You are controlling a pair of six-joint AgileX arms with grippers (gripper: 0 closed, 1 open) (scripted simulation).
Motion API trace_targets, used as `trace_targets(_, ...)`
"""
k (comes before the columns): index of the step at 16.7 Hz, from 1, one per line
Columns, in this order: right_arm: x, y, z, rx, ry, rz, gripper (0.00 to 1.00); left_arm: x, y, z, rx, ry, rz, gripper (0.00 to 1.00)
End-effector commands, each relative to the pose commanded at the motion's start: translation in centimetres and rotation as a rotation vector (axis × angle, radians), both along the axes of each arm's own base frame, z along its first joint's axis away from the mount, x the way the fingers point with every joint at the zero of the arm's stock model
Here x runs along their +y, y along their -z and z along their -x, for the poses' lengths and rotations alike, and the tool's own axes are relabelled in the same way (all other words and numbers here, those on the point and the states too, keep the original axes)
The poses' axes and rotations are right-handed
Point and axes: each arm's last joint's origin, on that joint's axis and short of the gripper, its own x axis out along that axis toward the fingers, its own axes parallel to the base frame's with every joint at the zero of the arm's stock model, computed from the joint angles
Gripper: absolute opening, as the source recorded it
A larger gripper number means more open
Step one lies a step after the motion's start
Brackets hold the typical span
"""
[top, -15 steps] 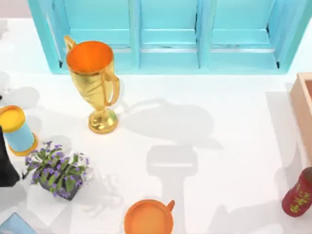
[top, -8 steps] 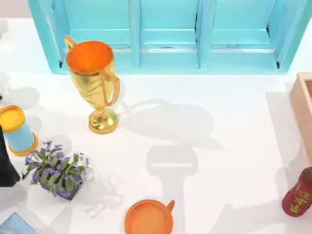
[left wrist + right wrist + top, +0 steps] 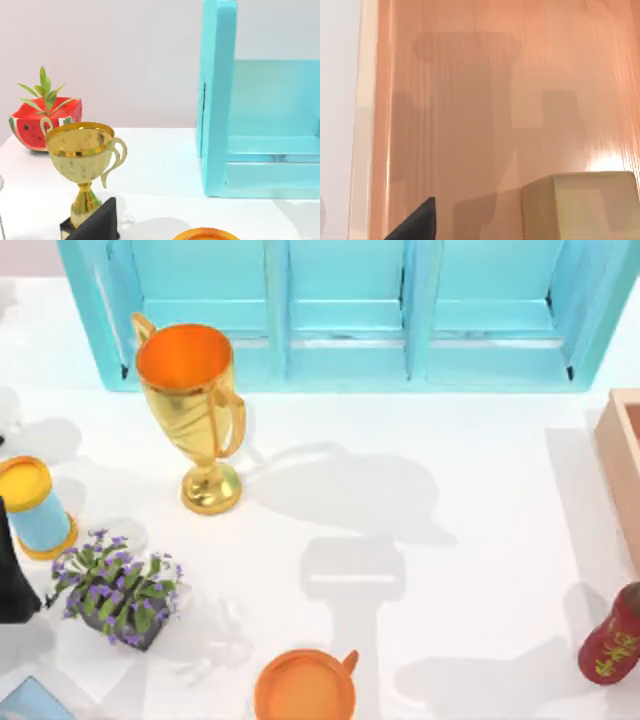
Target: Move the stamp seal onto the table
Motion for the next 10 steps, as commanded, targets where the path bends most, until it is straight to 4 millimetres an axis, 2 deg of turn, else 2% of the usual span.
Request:
trace_targets(5,-3.4,-0.1,-6.2,0.442,0.006,-0.072,1.00,0.0,0.0,0.0,0.000,0.000,0.000,1.00)
trace_targets(8,-5.2,0.4,-8.5,0.601,0.001,-0.117,1.00,0.0,0.0,0.0,0.000,0.000,0.000,1.00)
trace_targets(10,-5.8,0.5,-9.3,0.656,-0.002,-0.135,1.00,0.0,0.0,0.0,0.000,0.000,0.000,1.00)
